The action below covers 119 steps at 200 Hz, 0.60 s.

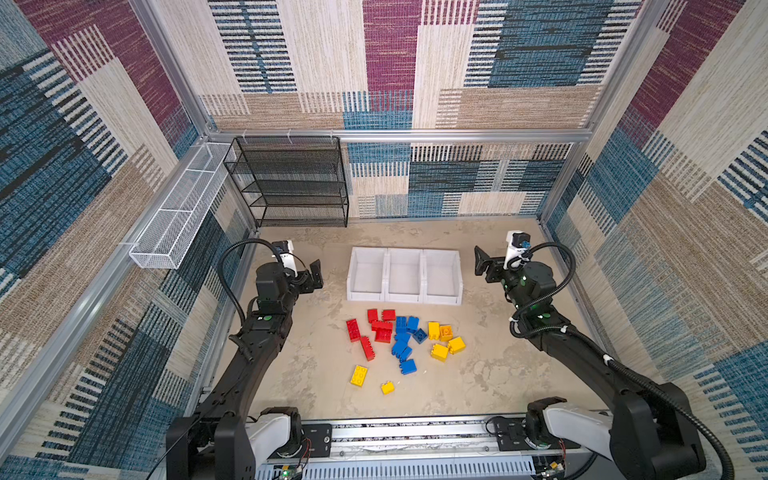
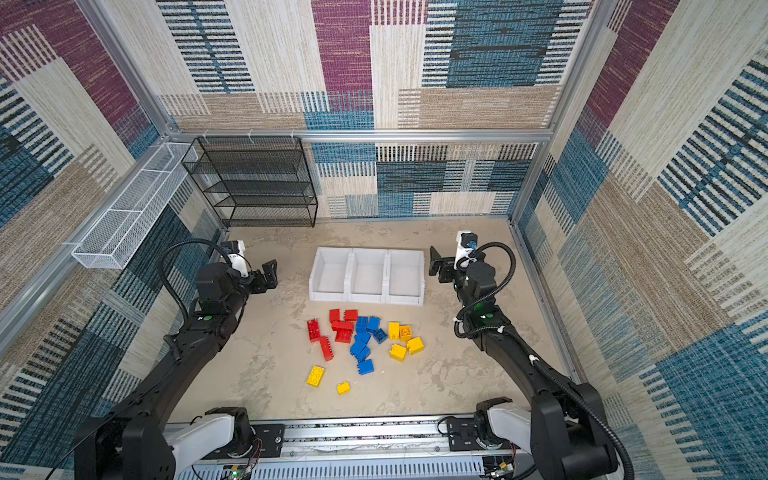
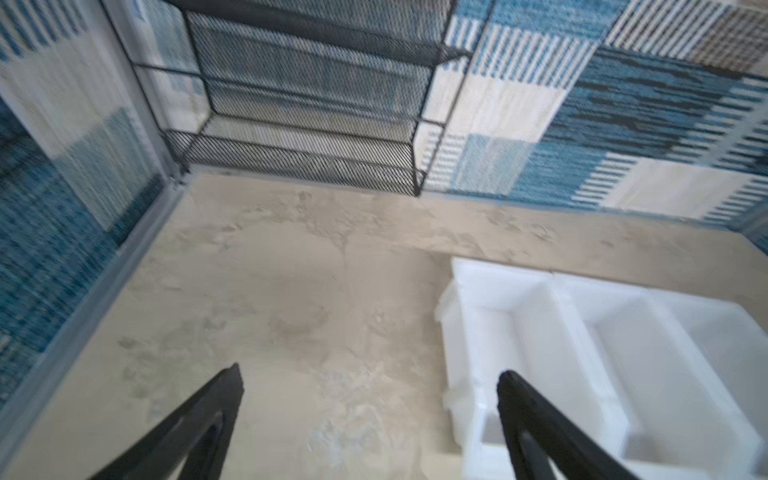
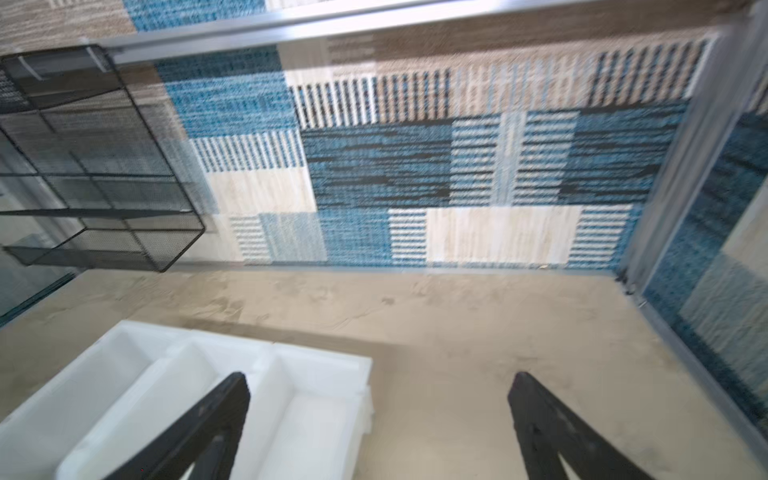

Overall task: Sort the legos into containers by color
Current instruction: 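Lower both grippers toward the brick pile, right gripper onto a yellow brick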

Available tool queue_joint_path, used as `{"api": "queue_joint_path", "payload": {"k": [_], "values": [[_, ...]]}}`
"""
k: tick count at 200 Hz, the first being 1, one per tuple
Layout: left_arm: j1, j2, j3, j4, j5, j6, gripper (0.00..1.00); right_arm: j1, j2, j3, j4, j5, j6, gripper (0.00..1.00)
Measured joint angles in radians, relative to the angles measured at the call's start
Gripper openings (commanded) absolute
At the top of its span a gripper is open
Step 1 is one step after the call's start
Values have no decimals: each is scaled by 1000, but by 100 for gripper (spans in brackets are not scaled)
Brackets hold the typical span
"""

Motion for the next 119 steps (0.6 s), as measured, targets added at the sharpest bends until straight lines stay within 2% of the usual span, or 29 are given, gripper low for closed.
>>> {"api": "queue_joint_path", "payload": {"k": [21,52,87,119], "values": [[-132,-36,6,-170,10,-81,99,117,11,39,-249,8,77,99],[-332,-67,-55,-297,19,-197,99,247,16,51,-506,32,201,94],[-417,-90,-113,-356,-18,-302,98,352,59,59,-656,52,312,87],[-451,-95,-135,-375,-55,-350,98,407,145,85,-723,53,361,80]]}}
